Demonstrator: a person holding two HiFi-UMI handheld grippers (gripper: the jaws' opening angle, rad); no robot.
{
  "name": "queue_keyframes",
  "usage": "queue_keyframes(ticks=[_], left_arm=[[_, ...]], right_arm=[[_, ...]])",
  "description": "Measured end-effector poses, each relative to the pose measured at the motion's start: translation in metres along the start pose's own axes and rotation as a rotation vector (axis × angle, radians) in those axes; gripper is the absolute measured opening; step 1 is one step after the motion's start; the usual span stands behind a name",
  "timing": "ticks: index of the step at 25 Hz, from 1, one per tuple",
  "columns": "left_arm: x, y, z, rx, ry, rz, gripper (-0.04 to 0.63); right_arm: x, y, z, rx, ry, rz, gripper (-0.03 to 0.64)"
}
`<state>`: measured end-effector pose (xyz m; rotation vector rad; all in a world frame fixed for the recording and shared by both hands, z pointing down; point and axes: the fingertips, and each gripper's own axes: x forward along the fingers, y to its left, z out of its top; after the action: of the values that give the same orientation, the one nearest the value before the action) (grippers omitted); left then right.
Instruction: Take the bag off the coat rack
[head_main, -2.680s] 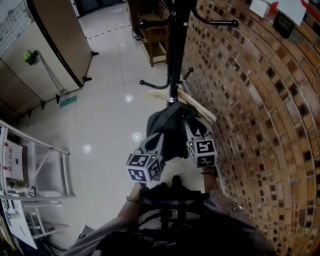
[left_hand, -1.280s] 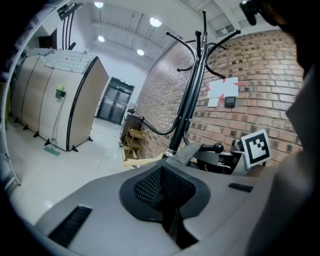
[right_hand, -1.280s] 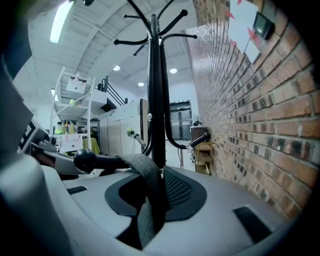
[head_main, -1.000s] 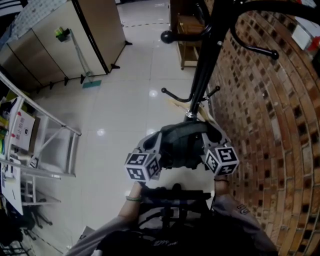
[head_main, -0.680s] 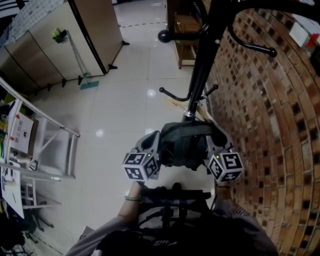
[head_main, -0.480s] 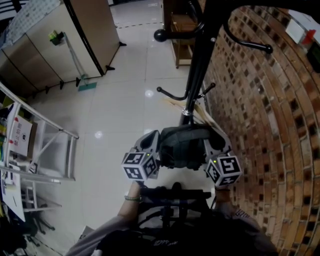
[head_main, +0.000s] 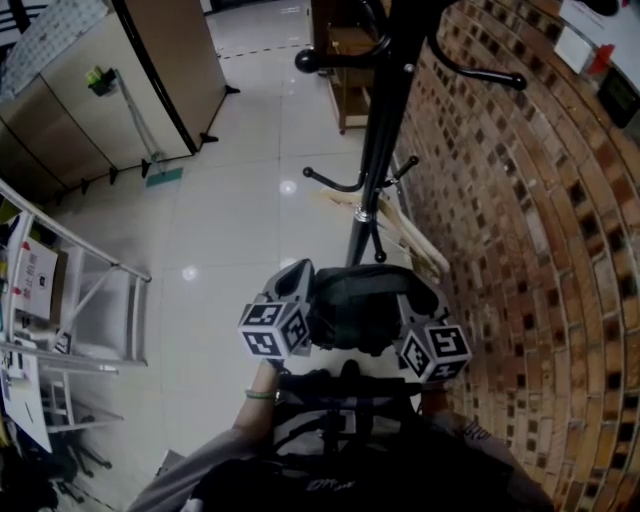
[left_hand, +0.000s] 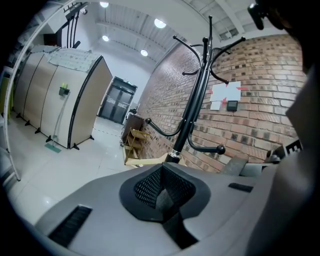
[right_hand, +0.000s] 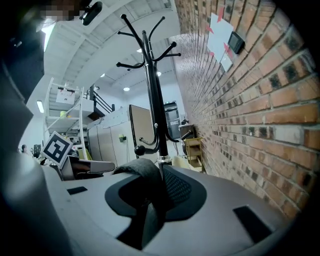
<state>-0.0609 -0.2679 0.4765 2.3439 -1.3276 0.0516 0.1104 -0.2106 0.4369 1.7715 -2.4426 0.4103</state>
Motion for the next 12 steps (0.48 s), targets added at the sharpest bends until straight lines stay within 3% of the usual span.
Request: queue_keyframes(ticks=[12], left_arm=[[-0.008,-0.009,-0.009,0.019,0.023,-0.033,0.008]], right_arm=[[-0.008,0.012,-0.048,0.079,0.064,0.016,0.075]])
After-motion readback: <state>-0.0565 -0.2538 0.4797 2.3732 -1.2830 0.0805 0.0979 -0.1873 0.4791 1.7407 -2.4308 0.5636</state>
